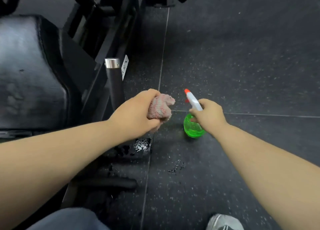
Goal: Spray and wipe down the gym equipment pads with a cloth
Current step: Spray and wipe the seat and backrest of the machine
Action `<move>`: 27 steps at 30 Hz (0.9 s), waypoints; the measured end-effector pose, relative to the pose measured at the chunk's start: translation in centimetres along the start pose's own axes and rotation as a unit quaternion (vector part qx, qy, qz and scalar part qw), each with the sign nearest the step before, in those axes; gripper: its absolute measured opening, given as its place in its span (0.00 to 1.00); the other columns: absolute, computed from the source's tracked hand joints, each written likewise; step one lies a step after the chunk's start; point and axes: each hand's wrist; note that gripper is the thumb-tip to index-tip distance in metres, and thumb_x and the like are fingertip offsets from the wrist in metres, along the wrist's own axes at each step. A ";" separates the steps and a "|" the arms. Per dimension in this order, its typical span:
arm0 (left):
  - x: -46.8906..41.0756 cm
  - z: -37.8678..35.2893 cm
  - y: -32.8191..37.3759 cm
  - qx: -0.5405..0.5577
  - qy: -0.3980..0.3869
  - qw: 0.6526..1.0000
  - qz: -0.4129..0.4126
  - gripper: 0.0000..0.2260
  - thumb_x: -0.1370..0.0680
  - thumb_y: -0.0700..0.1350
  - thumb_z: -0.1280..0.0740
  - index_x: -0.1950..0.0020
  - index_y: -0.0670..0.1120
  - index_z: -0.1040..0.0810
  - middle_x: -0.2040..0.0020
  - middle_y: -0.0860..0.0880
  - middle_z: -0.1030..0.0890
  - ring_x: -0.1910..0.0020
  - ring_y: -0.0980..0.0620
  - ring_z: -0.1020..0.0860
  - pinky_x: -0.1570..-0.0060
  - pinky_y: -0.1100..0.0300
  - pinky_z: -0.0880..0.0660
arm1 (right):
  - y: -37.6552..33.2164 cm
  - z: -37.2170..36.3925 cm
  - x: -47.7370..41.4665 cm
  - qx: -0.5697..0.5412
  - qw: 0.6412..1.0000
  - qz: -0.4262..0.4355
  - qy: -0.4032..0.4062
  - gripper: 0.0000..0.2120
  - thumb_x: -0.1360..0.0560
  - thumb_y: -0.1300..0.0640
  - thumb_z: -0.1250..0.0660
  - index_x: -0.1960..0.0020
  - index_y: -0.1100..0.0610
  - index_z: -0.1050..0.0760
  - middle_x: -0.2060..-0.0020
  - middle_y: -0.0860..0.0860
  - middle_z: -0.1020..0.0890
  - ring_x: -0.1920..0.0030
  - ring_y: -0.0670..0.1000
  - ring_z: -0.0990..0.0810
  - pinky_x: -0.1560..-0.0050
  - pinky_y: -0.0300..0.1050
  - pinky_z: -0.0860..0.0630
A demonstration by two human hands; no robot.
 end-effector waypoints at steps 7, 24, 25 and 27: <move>-1.0 0.0 1.1 -0.023 0.021 0.999 0.005 0.28 0.30 0.49 0.26 0.34 0.57 0.35 0.52 0.57 0.24 0.52 0.49 0.23 0.53 0.55 0.27 | 1.0 1.6 -0.2 0.118 0.985 -0.044 -0.119 0.07 0.24 0.59 0.32 0.47 0.57 0.23 0.51 0.59 0.19 0.52 0.60 0.18 0.49 0.58 0.19; 7.6 16.5 -15.1 0.140 0.386 0.890 0.196 0.35 0.29 0.40 0.26 0.27 0.55 0.40 0.43 0.57 0.29 0.47 0.55 0.28 0.48 0.63 0.33 | -37.1 -10.7 5.3 0.062 0.915 0.333 -0.217 0.08 0.25 0.57 0.34 0.49 0.49 0.20 0.54 0.48 0.16 0.55 0.50 0.18 0.54 0.45 0.21; 8.7 17.3 -17.2 0.154 0.393 0.883 0.206 0.35 0.29 0.38 0.27 0.27 0.54 0.39 0.43 0.56 0.29 0.47 0.56 0.28 0.49 0.67 0.33 | -38.4 -13.7 6.1 0.088 0.895 0.355 -0.257 0.10 0.24 0.55 0.34 0.45 0.48 0.20 0.51 0.47 0.16 0.53 0.48 0.19 0.53 0.42 0.24; 9.7 17.6 -20.0 0.186 0.371 0.883 0.218 0.36 0.29 0.35 0.28 0.26 0.51 0.39 0.43 0.55 0.28 0.46 0.58 0.28 0.53 0.72 0.34 | -38.7 -17.9 7.1 0.176 0.853 0.396 -0.291 0.16 0.23 0.50 0.34 0.36 0.44 0.22 0.41 0.46 0.18 0.44 0.48 0.21 0.46 0.38 0.28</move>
Point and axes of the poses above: each hand's wrist, its own x-axis away from the middle knuckle, its own z-axis out of the back of the hand, y = z × x
